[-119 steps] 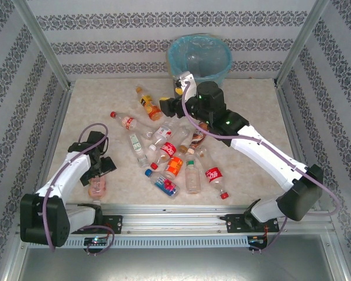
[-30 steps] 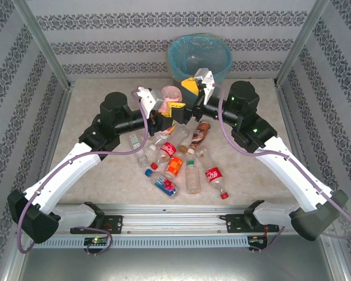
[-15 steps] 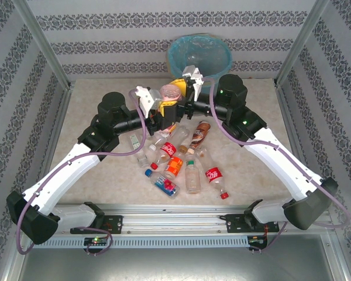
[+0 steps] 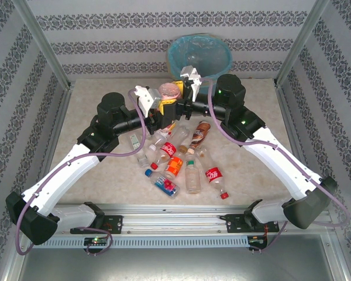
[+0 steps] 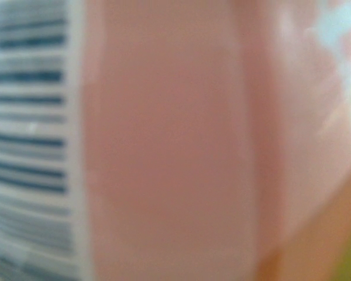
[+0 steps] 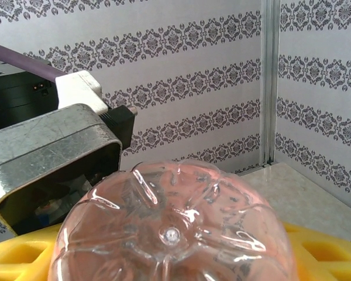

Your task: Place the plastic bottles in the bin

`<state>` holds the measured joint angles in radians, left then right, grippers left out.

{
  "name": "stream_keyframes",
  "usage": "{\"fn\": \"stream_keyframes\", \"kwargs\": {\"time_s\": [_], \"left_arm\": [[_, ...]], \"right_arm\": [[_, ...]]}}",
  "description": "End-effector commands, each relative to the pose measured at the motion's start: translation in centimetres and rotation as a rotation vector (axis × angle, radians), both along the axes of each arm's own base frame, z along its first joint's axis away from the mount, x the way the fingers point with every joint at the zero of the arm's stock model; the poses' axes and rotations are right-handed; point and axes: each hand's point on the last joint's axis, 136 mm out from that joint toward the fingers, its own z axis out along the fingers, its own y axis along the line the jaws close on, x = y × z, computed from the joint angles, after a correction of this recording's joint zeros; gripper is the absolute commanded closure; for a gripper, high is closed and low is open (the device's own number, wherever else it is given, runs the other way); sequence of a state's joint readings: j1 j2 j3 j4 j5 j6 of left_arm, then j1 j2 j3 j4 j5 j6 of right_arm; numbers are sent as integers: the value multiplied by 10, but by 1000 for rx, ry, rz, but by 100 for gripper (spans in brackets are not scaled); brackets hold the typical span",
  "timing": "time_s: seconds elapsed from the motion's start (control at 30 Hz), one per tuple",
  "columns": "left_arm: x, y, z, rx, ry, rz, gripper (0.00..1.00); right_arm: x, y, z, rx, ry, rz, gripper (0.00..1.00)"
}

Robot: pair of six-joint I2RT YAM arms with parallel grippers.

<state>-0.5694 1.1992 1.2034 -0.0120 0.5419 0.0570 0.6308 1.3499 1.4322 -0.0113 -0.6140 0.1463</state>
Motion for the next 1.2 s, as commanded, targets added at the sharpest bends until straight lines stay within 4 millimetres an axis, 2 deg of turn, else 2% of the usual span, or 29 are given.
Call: {"fn": "stream_keyframes", "kwargs": {"time_s": [0.0, 0.3, 0.43, 0.6, 0.73, 0.93, 1.17], "left_arm": [[-9, 3, 29, -39, -124, 8, 44], [3, 11, 35, -52, -204, 92, 19], [6, 28, 38, -58, -250, 191, 18], [5, 48, 38, -67, -304, 291, 17], [14, 59, 37, -68, -305, 374, 15], [34, 52, 22, -32, -210, 399, 15], [58, 43, 7, -22, -68, 428, 15]], "right_arm": [[5, -14, 26, 31, -86, -90, 41], [17, -28, 37, 45, -120, -198, 51], [29, -38, 41, 50, -126, -276, 52], [60, -53, 42, 83, -65, -387, 56], [84, -68, 47, 89, -54, -478, 56], [126, -90, 65, 85, -83, -573, 58], [167, -122, 108, 79, -206, -692, 58]]}}
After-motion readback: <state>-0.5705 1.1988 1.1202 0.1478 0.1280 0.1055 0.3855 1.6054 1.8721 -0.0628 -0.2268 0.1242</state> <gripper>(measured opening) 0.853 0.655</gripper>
